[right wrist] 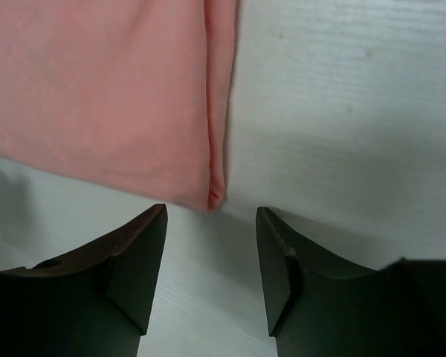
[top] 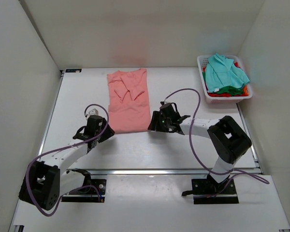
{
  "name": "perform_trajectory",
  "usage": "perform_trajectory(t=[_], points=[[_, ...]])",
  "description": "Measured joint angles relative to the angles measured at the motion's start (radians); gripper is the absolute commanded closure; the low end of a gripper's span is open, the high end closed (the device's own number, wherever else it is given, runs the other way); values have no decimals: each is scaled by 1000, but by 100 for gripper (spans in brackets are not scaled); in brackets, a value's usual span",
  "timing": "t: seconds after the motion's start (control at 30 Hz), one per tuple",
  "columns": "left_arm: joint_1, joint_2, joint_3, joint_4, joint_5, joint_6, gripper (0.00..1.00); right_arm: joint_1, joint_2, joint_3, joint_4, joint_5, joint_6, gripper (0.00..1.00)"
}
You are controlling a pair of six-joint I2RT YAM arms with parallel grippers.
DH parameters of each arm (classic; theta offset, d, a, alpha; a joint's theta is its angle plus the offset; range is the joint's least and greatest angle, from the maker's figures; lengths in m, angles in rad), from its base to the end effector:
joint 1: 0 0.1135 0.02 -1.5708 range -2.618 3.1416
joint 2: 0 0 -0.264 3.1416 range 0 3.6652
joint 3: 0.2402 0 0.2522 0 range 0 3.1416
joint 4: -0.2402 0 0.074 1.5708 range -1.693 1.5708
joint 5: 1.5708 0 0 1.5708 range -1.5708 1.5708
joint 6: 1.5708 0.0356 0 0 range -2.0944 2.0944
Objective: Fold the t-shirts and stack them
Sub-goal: Grab one side of the 2/3 rectangular tshirt with both arms
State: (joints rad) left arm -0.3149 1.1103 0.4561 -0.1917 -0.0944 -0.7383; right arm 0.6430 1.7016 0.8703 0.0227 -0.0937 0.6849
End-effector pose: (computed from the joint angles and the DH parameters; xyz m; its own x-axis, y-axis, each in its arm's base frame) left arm 0.1970 -0.0607 0.1666 -0.6940 -0.4786 -0.5379 -0.2949 0.8705 -0.3941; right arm 0.2696 0.2062 0.1555 -0.8587 0.1437 -0.4920 -0.1362 0.8615 0.4892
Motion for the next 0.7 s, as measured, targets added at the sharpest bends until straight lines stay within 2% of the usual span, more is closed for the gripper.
perform_trajectory(t=[0.17, 0.23, 0.27, 0.33, 0.37, 0.4, 0.57, 0.6, 0.63, 0.67, 0.7], points=[[-27, 78, -21, 67, -11, -46, 44, -1, 53, 37, 50, 2, 34, 53], [-28, 119, -20, 100, -13, -56, 47, -2, 72, 47, 68, -2, 41, 67], [-31, 135, -19, 119, -14, -64, 48, -3, 85, 52, 76, -7, 45, 69], [-36, 159, -16, 149, -27, -76, 53, -3, 102, 61, 90, -17, 52, 66], [-40, 169, -14, 164, -34, -81, 54, -3, 105, 62, 96, -20, 56, 59], [-45, 178, -14, 177, -43, -85, 57, -2, 106, 62, 100, -24, 63, 57], [-71, 191, -17, 206, -89, -120, 53, 11, 95, 35, 145, -21, 79, 54], [-76, 191, -20, 213, -100, -129, 53, 13, 93, 33, 150, -19, 79, 57], [-80, 189, -24, 220, -109, -136, 57, 14, 94, 33, 151, -18, 77, 71], [-83, 187, -30, 227, -119, -146, 75, 16, 95, 33, 149, -16, 71, 80], [-83, 181, -39, 232, -129, -159, 90, 19, 98, 34, 136, -13, 69, 95]])
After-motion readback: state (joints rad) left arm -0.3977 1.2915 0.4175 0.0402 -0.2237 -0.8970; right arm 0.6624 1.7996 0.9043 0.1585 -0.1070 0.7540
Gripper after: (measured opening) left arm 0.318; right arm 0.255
